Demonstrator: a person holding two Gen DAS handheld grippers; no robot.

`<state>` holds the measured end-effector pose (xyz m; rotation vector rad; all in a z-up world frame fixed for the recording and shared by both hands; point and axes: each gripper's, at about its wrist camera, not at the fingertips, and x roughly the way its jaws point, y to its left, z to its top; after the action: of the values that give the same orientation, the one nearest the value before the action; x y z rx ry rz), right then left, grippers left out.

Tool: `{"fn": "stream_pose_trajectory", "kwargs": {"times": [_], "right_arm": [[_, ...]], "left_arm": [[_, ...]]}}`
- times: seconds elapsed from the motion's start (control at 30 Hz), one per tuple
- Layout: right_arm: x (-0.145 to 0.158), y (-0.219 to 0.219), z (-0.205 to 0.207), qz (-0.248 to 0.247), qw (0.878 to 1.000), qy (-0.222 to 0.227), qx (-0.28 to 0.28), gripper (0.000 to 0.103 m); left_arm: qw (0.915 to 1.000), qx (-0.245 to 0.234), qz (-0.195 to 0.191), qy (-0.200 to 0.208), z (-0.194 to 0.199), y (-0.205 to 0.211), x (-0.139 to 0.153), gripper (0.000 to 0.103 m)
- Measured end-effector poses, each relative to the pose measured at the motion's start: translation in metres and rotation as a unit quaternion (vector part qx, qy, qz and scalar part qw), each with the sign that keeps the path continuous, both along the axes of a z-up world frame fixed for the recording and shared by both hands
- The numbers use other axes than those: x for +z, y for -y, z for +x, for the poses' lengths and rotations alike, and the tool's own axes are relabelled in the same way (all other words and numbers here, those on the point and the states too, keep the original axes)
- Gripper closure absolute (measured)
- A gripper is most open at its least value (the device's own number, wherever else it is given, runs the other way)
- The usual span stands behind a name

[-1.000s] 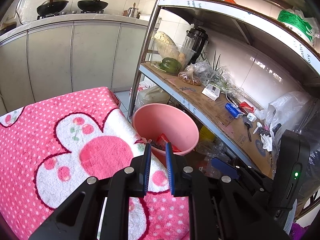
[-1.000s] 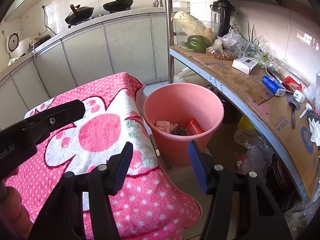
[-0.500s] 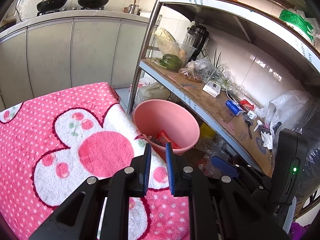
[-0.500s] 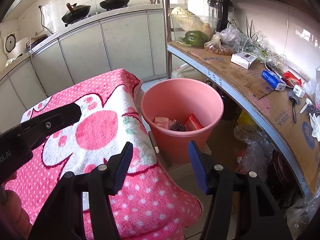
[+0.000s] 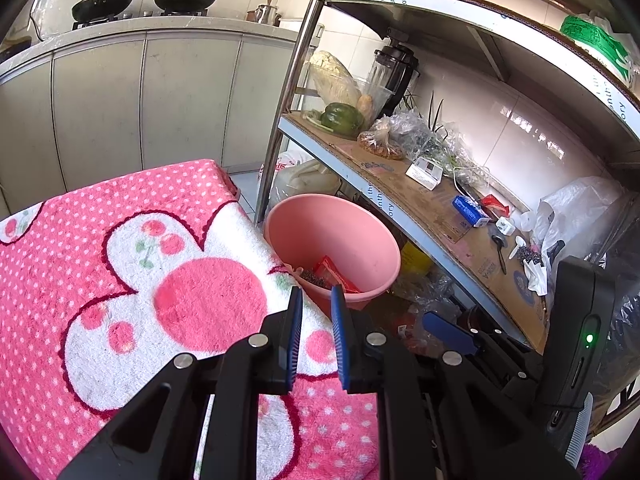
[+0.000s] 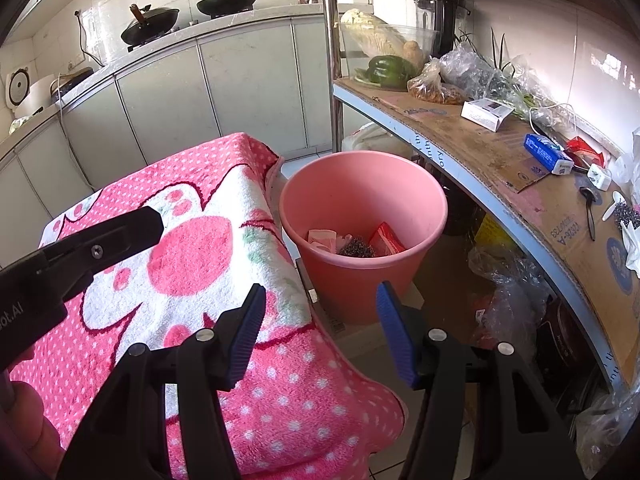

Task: Collect trash

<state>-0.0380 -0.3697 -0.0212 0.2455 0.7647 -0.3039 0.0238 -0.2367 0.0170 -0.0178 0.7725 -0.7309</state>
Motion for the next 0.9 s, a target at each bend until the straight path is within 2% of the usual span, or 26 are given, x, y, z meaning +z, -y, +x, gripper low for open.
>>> {"fn": "stream_pose_trajectory", "kwargs": {"times": [0.9], "right_arm": [[-0.0008,0.0012,-0.0030,0.004,1.000,0.000,-0.003,0.045]], "left_arm": [[1.0000,-0.005,0.001,0.002,-0.0026,0.0005,-0.0017,0.089]]}}
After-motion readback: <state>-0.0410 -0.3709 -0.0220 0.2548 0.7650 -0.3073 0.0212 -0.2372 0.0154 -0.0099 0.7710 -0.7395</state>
